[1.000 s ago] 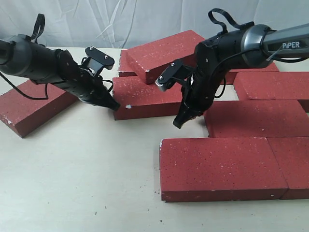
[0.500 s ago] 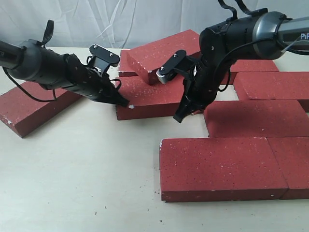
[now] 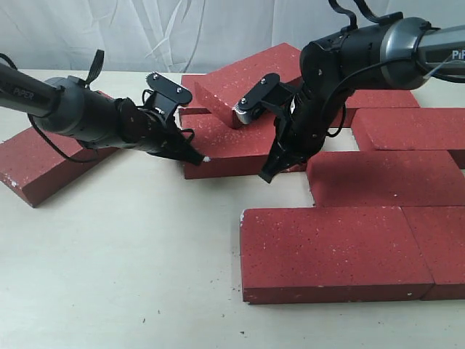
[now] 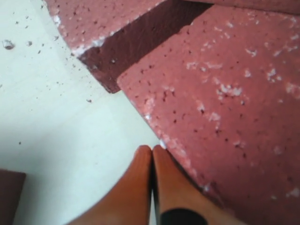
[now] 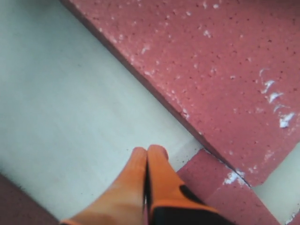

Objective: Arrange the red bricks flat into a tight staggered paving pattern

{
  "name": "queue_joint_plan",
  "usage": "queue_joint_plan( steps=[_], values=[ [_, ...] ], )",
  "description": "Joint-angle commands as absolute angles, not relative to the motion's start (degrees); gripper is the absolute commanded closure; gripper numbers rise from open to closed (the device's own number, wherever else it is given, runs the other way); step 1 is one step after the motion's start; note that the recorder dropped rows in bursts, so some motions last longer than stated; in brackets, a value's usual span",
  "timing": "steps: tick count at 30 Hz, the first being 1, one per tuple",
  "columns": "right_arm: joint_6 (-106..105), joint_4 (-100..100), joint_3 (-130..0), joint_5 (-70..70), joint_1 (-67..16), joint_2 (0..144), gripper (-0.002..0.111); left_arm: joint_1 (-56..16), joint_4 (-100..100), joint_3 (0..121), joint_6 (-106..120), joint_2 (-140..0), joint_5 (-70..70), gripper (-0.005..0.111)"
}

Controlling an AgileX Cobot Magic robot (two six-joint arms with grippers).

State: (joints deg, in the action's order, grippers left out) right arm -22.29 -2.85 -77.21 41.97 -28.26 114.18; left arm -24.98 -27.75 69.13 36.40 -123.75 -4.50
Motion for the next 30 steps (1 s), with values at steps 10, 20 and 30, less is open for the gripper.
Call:
queue_joint_plan(
  steps=[10, 20, 30],
  values=[
    [-22.24, -2.94, -77.05, 41.43, -28.1, 113.61, 0.109, -24.97, -23.73, 69.25, 37.08, -122.94, -4.29, 0.107],
    [-20.31, -6.93, -77.05, 47.42, -28.0, 112.15, 0.109, -18.3, -24.09, 69.25, 36.92, -116.68, 11.97, 0.107],
    [-14.09, -7.18, -76.92, 39.82, -21.88, 110.97, 0.109, -21.91, -26.16, 70.19, 36.61, -118.17, 11.94, 0.107]
  ],
)
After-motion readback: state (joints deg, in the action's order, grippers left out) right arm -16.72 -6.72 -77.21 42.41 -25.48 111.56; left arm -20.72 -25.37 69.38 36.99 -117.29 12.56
